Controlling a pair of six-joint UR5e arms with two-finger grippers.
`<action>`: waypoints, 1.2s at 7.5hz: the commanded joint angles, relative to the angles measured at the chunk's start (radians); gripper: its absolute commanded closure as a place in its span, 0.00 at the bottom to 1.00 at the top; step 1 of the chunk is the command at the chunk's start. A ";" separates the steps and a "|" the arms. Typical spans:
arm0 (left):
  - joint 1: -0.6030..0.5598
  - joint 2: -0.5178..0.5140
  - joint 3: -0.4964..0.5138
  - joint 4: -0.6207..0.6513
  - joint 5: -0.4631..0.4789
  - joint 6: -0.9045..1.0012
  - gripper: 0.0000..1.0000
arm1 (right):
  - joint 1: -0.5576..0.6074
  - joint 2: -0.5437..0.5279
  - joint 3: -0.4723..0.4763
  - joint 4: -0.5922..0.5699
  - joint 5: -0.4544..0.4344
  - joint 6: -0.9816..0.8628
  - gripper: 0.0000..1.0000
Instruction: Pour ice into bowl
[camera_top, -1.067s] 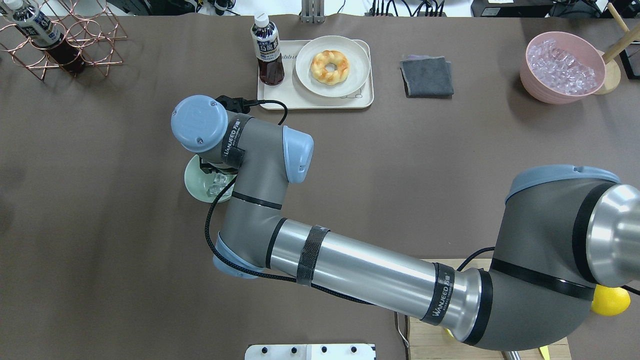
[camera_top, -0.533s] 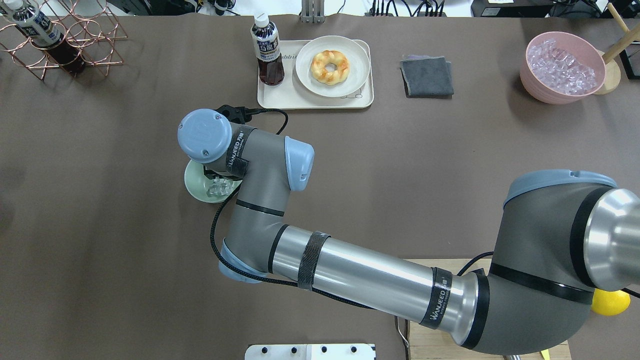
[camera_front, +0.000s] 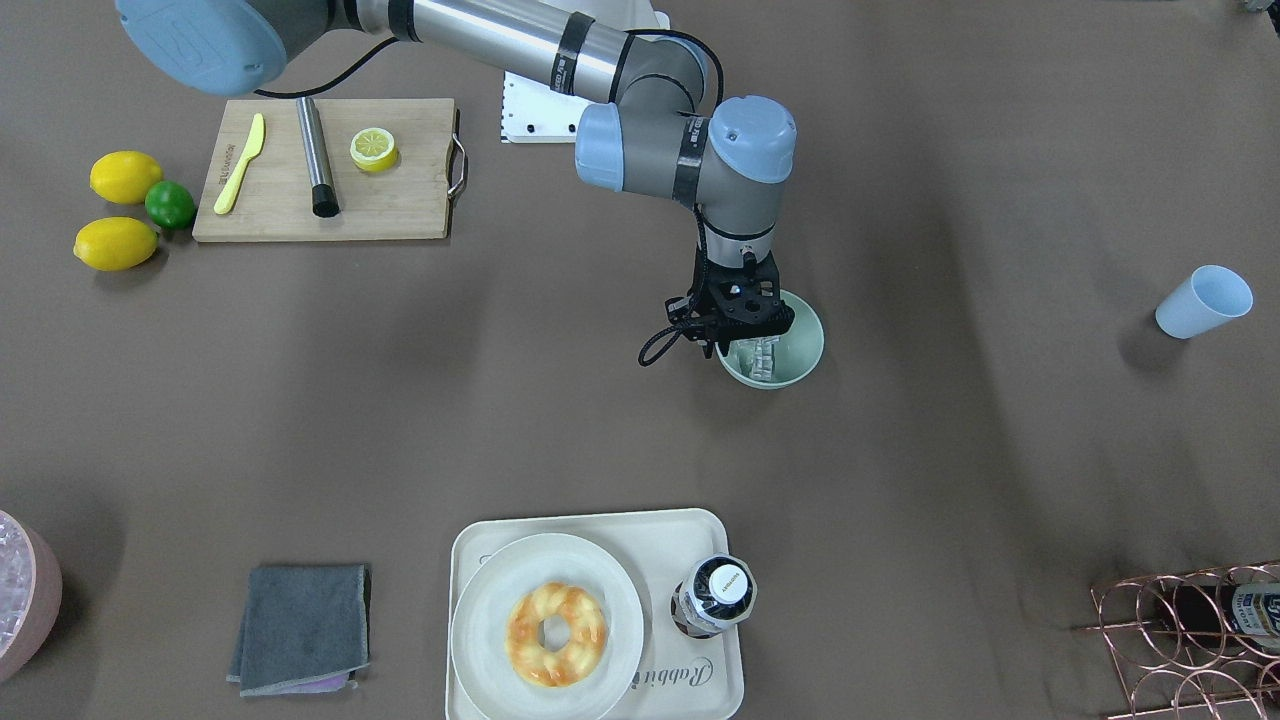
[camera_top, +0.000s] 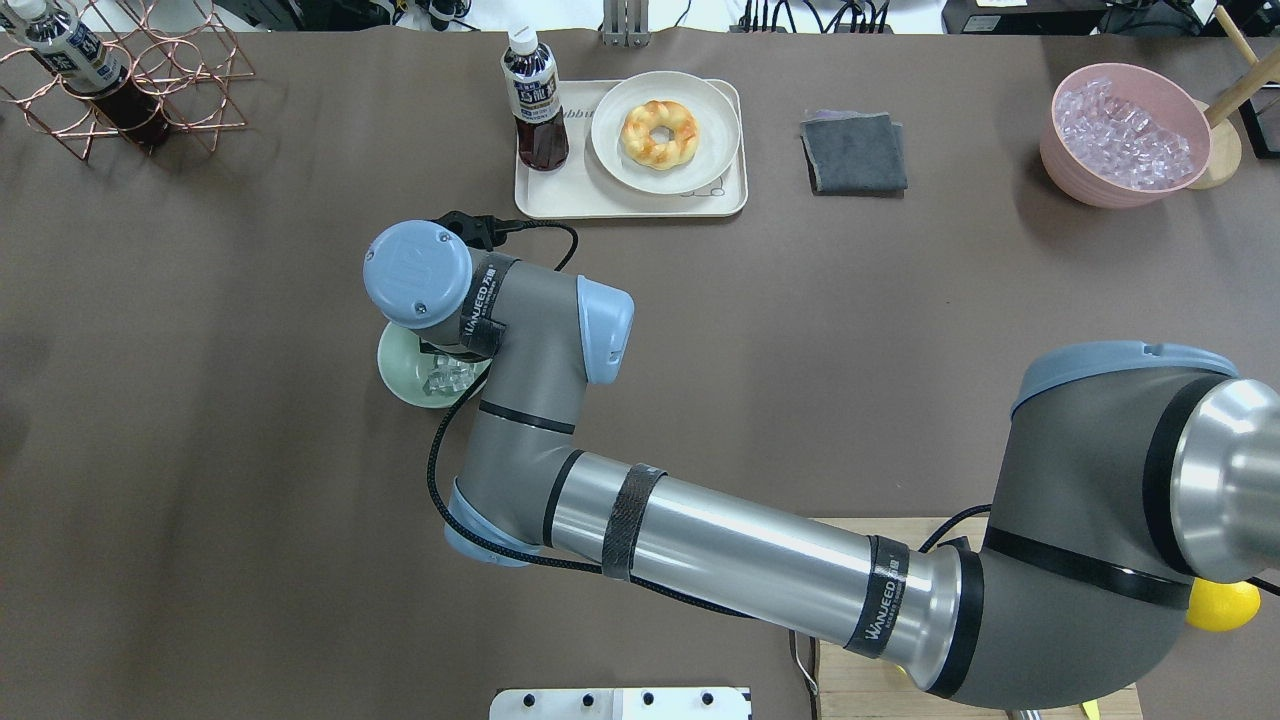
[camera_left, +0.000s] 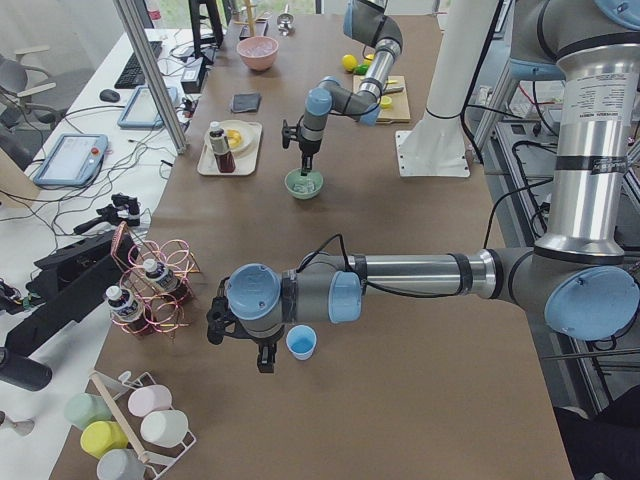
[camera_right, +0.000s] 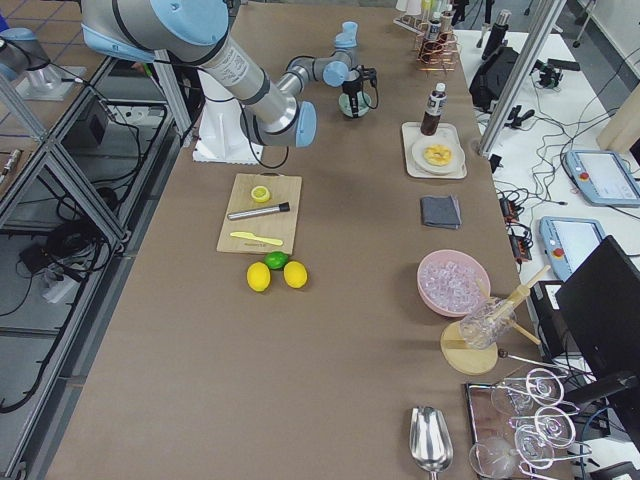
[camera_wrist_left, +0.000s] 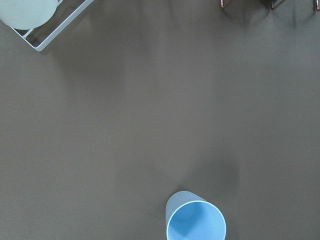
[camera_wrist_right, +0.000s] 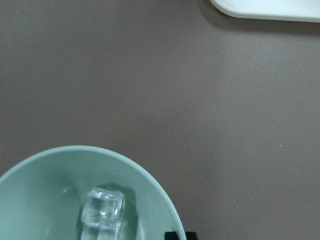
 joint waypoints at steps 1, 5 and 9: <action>0.012 -0.018 0.007 0.019 0.001 -0.022 0.02 | 0.043 -0.001 0.033 -0.010 0.045 -0.010 1.00; 0.018 -0.010 -0.019 0.017 -0.002 -0.056 0.02 | 0.191 -0.124 0.245 -0.103 0.212 -0.144 1.00; 0.015 -0.009 -0.019 0.019 -0.002 -0.056 0.02 | 0.397 -0.494 0.569 -0.154 0.370 -0.480 1.00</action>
